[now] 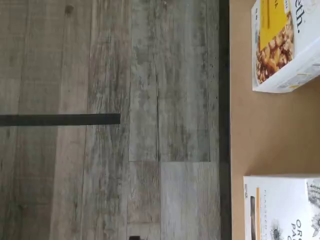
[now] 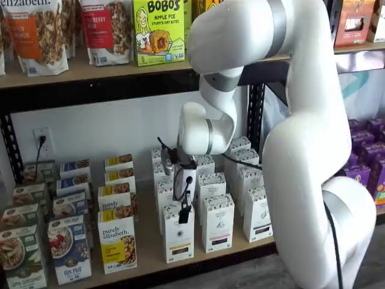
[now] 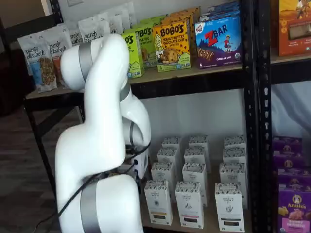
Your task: Pick up the white box with a yellow strip in the middle, on the bottom shelf, the fourth box from the left
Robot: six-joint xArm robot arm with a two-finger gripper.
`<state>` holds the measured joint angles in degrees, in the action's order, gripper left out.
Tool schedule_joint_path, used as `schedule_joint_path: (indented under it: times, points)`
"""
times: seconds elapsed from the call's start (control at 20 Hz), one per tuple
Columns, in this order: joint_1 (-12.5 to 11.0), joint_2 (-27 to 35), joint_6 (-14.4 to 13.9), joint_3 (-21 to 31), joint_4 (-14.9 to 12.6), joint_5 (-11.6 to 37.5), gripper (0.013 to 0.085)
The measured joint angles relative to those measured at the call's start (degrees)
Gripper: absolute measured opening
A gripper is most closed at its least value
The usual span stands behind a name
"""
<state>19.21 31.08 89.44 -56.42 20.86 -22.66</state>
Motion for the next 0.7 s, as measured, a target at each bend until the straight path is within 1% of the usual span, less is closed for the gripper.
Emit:
schedule_joint_path:
  times: [0.1,0.2,0.3,0.4,0.45,0.55,0.7]
  points:
    - [-0.48,0.44,-1.15,-0.77,-1.70,-0.94,0.0850]
    - [-1.07,1.13,-0.96,-1.62,-2.09,-1.40,0.0850]
    - [-1.36,1.76,0.76,-2.08,-0.55,-0.70,0.0850]
    - [-1.44,2.48,3.65,-2.53,2.42,0.71,0.0850]
    - [-1.47,2.74,4.35,-2.70,3.14,1.12,0.0850]
    - [-1.52,3.21,4.96,-2.87,3.69,2.23,0.0850]
    - [-1.97,3.97,4.68,-3.41,2.88,2.78,0.0850]
